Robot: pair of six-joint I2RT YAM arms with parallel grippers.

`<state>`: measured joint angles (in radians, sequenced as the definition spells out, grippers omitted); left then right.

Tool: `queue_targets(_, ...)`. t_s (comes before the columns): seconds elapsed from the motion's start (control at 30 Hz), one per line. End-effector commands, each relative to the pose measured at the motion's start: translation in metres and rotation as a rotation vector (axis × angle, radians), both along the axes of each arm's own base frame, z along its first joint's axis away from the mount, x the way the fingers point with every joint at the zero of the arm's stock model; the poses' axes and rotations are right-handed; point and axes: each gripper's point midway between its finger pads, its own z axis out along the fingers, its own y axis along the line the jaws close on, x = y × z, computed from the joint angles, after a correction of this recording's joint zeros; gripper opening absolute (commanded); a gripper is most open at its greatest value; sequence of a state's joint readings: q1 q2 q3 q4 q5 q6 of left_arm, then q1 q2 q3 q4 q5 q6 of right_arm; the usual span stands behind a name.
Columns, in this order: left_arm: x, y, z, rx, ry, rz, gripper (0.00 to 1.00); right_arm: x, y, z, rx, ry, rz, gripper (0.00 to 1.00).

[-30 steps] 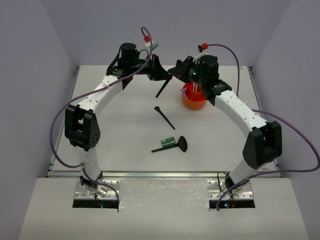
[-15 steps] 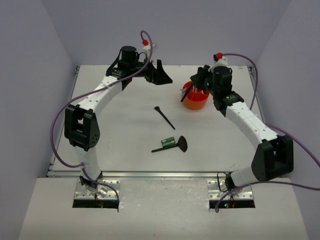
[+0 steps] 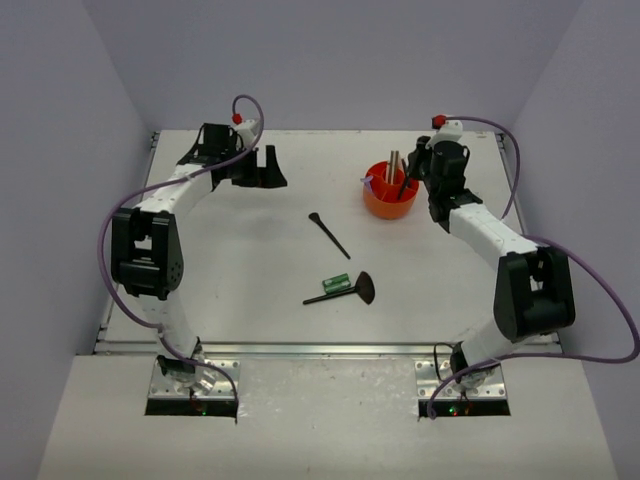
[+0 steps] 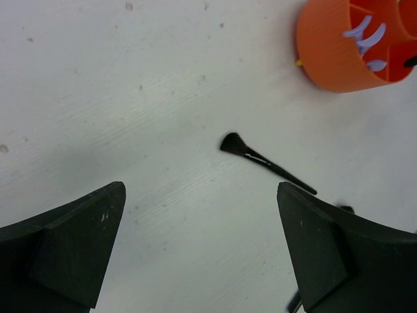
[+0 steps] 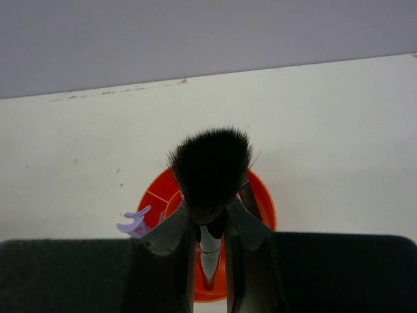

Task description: Organize the makeup

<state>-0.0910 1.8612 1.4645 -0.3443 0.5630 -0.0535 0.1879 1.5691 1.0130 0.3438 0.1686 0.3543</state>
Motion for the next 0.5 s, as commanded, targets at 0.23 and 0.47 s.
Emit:
queue_targets(0.23,-0.016,0.027,-0.006,0.169,-0.046,0.022,1.00,0.013,-0.010,-0.002,-0.063,-0.113,-0.020,0.00)
queue_targets(0.47,-0.016,0.027,-0.011,0.169,-0.035,0.027,1.00,-0.007,-0.002,0.002,-0.091,-0.026,0.053,0.63)
